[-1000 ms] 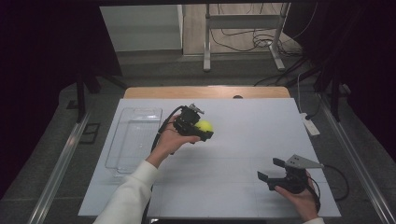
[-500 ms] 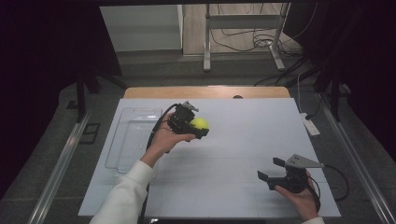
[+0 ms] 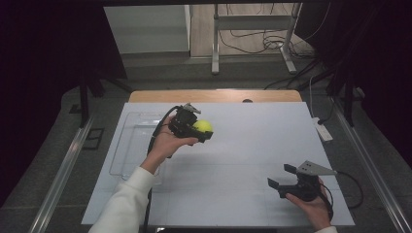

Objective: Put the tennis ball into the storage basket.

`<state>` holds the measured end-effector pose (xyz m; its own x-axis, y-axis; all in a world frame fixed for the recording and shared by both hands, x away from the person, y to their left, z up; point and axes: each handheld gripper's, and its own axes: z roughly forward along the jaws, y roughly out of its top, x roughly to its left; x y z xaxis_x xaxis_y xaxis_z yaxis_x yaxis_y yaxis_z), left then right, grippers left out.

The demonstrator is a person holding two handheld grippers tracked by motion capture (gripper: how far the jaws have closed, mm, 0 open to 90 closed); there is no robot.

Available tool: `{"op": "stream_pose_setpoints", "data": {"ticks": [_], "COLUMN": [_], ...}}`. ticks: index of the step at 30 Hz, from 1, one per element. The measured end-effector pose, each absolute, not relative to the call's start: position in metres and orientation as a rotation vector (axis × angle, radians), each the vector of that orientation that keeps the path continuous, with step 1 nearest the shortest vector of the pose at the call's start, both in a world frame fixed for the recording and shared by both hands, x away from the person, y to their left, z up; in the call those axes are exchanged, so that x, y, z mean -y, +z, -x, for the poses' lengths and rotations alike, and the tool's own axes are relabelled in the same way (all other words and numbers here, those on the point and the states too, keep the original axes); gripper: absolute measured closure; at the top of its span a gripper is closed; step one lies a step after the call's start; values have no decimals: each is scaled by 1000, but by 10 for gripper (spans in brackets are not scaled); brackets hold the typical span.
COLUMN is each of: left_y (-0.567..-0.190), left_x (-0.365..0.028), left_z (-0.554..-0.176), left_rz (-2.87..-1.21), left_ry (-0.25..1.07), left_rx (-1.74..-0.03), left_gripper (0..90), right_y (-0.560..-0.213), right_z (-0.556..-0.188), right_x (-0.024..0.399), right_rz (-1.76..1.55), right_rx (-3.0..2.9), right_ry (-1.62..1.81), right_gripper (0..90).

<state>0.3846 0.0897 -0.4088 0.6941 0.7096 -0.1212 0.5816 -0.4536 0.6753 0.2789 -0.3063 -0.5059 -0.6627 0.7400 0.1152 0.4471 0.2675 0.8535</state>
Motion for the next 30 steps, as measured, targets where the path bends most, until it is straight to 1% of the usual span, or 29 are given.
{"op": "stream_pose_setpoints", "data": {"ticks": [14, 21, 30], "left_y": [-404, -404, -400], "left_x": [-106, -112, -126], "left_z": [-383, -384, -386], "left_rz": [-2168, -2173, -2136], "left_ry": [252, 275, 322], "left_rx": [-1008, -1026, -1056], "left_gripper": [267, 267, 267], "right_y": [-505, -505, -505], "right_z": [-279, -279, -279], "right_x": [307, 307, 306], "right_rz": [-1094, -1093, -1093], "right_rx": [-2224, -2225, -2227], "right_ry": [1350, 1350, 1344], "right_gripper": [89, 88, 89]}}
